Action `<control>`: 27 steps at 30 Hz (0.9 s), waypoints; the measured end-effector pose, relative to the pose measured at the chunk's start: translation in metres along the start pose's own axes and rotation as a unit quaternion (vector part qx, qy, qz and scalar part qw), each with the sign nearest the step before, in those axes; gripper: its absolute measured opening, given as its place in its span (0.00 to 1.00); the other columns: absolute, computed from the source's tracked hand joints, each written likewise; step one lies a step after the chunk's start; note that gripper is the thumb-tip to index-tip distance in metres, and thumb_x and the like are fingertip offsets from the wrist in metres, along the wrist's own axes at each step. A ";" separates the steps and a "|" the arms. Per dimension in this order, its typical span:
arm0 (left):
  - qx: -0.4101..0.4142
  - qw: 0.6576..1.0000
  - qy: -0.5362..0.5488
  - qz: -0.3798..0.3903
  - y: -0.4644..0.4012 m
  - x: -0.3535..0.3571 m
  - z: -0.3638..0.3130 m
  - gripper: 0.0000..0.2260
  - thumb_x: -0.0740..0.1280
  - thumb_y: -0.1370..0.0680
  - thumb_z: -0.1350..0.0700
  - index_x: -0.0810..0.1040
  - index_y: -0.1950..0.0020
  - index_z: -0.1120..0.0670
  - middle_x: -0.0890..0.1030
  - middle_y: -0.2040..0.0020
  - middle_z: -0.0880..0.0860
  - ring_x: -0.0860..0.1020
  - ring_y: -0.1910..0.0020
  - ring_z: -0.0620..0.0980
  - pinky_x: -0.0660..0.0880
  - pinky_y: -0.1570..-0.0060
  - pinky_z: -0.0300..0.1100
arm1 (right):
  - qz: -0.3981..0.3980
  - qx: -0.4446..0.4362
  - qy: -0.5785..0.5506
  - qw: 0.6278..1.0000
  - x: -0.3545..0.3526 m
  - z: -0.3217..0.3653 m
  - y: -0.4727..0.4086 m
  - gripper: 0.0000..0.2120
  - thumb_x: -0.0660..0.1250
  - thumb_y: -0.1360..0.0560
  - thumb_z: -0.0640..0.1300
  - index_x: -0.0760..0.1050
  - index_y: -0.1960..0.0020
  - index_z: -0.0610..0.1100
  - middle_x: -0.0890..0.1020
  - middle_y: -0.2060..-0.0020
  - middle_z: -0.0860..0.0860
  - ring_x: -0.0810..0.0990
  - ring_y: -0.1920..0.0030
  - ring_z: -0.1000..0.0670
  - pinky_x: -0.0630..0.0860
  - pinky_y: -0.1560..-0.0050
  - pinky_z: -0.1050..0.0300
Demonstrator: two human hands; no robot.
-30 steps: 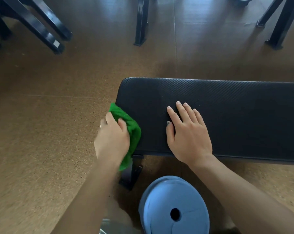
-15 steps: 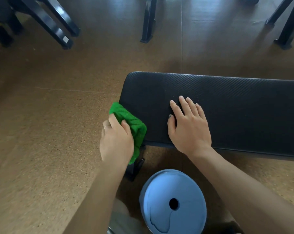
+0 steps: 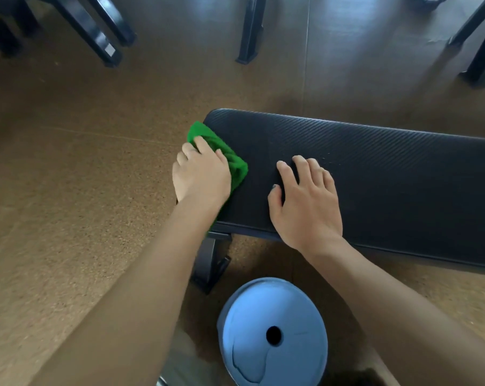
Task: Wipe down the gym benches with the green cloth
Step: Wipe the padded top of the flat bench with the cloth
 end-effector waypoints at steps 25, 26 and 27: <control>0.125 0.992 -0.030 0.004 0.027 0.019 -0.099 0.25 0.46 0.14 0.51 0.56 0.16 0.54 0.54 0.15 0.54 0.51 0.16 0.52 0.47 0.18 0.48 | -0.056 -0.087 -0.062 0.993 -0.001 -0.078 -0.105 0.14 0.58 0.20 0.51 0.74 0.41 0.45 0.74 0.48 0.46 0.73 0.49 0.42 0.72 0.47 0.45; 0.125 0.991 -0.038 0.005 0.044 0.021 -0.100 0.26 0.46 0.14 0.51 0.57 0.16 0.54 0.55 0.15 0.54 0.52 0.16 0.52 0.48 0.18 0.48 | -0.055 -0.090 -0.059 0.993 -0.002 -0.077 -0.105 0.14 0.58 0.20 0.51 0.74 0.42 0.45 0.74 0.48 0.46 0.73 0.49 0.42 0.72 0.47 0.45; 0.123 0.991 -0.043 0.009 0.055 0.023 -0.100 0.26 0.46 0.14 0.51 0.57 0.16 0.54 0.55 0.15 0.54 0.52 0.16 0.52 0.47 0.18 0.48 | -0.055 -0.090 -0.057 0.993 -0.002 -0.077 -0.104 0.14 0.58 0.20 0.51 0.74 0.42 0.45 0.74 0.48 0.46 0.73 0.49 0.42 0.71 0.47 0.45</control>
Point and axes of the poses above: each hand's wrist, its own y-axis away from the middle knuckle, its own x-axis out of the palm, z = x × y, the point moved 9 cm from there along -y, towards the middle knuckle
